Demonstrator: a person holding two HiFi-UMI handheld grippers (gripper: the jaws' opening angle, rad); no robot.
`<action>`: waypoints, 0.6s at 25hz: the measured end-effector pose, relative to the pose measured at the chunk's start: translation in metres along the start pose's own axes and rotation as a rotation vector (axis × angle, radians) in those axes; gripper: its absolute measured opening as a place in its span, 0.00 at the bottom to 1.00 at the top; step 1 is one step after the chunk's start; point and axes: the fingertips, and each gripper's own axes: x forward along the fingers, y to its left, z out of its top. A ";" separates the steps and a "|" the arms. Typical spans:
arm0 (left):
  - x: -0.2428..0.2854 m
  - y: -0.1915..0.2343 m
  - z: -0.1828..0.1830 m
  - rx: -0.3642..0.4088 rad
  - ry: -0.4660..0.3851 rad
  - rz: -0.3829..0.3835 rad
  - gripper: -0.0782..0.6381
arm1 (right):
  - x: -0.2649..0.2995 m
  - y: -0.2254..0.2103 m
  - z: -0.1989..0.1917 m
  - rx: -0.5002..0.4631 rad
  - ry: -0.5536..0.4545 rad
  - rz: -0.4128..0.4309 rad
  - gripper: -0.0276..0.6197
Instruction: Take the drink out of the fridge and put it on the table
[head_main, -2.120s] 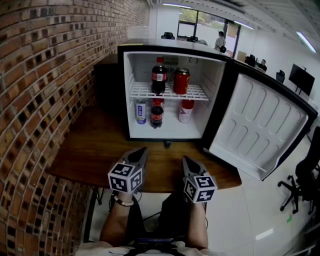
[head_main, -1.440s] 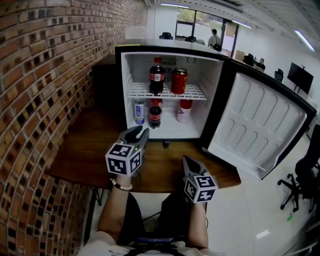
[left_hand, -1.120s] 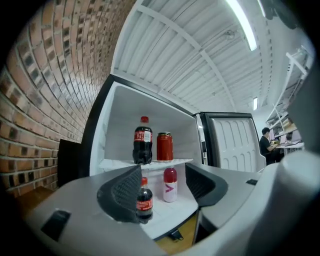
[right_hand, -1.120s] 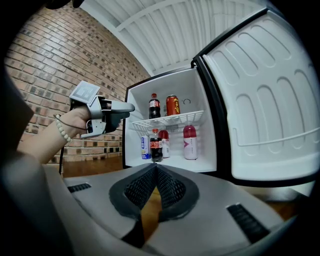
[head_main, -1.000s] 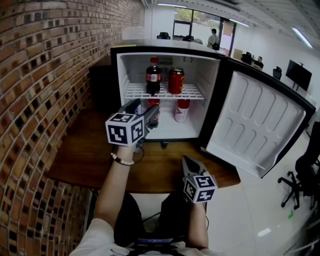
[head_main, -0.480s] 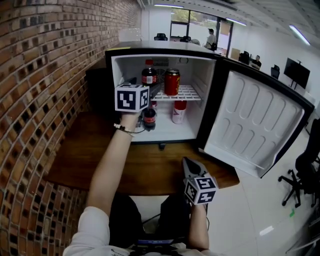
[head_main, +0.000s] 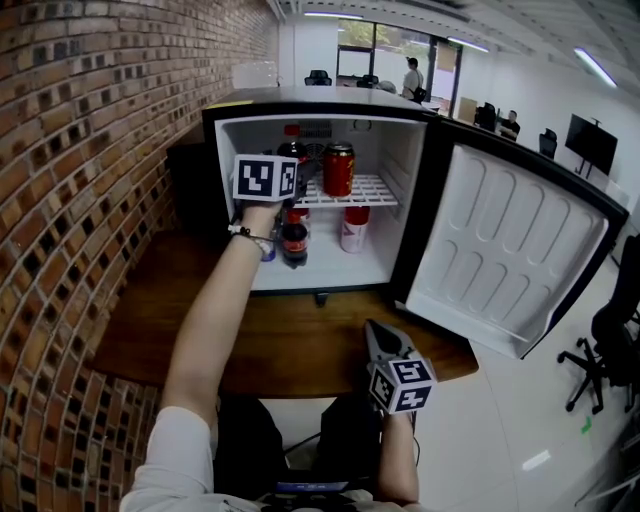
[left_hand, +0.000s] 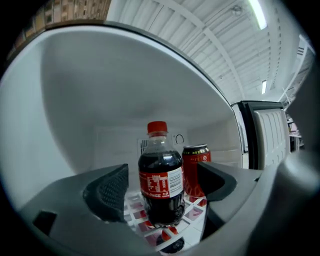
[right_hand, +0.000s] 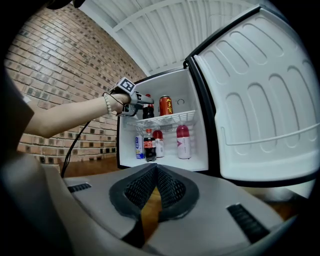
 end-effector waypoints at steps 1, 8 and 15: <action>0.003 0.001 0.001 -0.002 0.003 -0.003 0.71 | 0.000 0.000 0.000 0.001 0.000 0.000 0.07; 0.012 0.002 0.002 0.020 0.026 -0.014 0.55 | -0.001 -0.006 -0.003 0.006 0.003 -0.007 0.07; 0.012 0.003 0.003 0.017 0.027 -0.024 0.54 | -0.003 -0.006 -0.001 0.006 -0.002 -0.010 0.07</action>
